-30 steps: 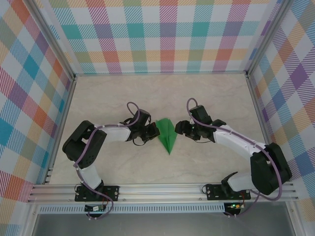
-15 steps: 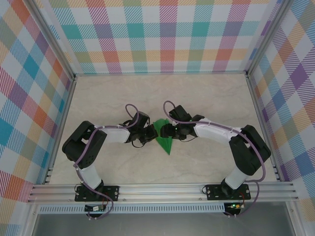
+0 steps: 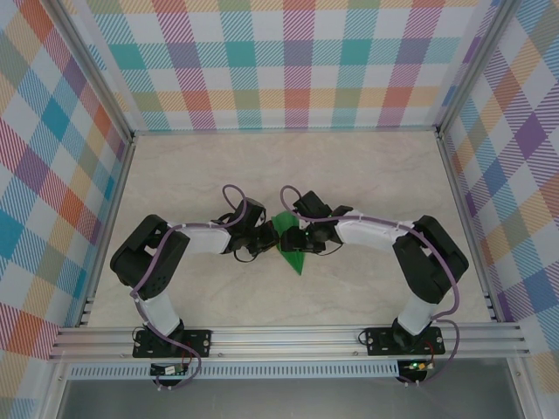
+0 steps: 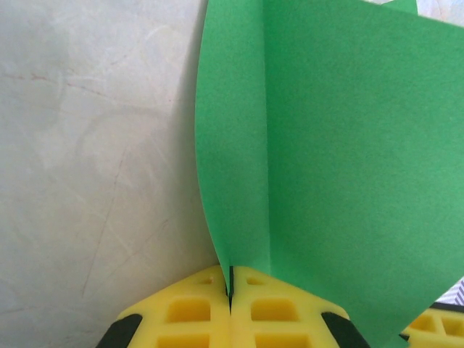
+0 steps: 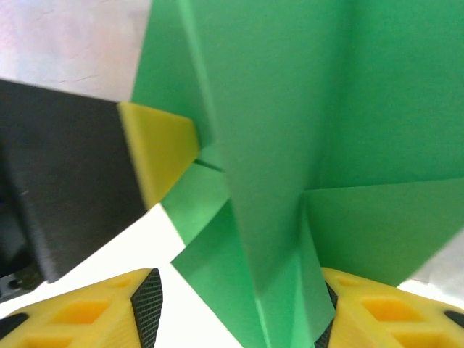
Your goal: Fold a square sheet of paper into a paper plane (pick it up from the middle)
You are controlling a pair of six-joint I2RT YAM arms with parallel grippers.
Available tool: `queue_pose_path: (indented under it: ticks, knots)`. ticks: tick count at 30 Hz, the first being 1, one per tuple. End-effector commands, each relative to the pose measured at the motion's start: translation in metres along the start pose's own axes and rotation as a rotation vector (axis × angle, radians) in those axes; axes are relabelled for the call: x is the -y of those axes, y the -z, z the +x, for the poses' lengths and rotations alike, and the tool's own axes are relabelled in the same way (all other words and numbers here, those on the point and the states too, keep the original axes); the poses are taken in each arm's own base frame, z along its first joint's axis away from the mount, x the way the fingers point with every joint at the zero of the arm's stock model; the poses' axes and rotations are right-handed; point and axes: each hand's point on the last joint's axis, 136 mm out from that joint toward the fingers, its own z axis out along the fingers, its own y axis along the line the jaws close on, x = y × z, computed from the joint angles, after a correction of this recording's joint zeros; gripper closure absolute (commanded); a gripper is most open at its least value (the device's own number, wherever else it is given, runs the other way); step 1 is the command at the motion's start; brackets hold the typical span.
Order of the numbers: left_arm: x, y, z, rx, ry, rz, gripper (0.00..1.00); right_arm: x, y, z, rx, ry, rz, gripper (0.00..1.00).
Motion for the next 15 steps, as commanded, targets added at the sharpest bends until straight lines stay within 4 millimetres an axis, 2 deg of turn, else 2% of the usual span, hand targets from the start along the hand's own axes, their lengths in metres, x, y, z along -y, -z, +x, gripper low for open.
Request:
queue_pose_path:
  ticks: [1, 6, 11, 15]
  knots:
    - [0.005, 0.006, -0.009, 0.027, -0.004, 0.019, 1.0, -0.012, -0.002, 0.0, -0.008, 0.05, -0.026, 0.44]
    - [0.007, 0.007, -0.009, 0.023, -0.006, 0.028, 1.0, -0.004, -0.01, 0.001, -0.016, 0.052, 0.048, 0.43]
    - [0.009, 0.008, -0.008, 0.019, -0.007, 0.035, 0.99, 0.004, -0.014, -0.004, -0.009, 0.049, 0.124, 0.52]
    - [0.012, 0.011, -0.009, 0.022, -0.01, 0.044, 0.95, 0.007, -0.016, -0.006, -0.004, 0.052, 0.157, 0.53]
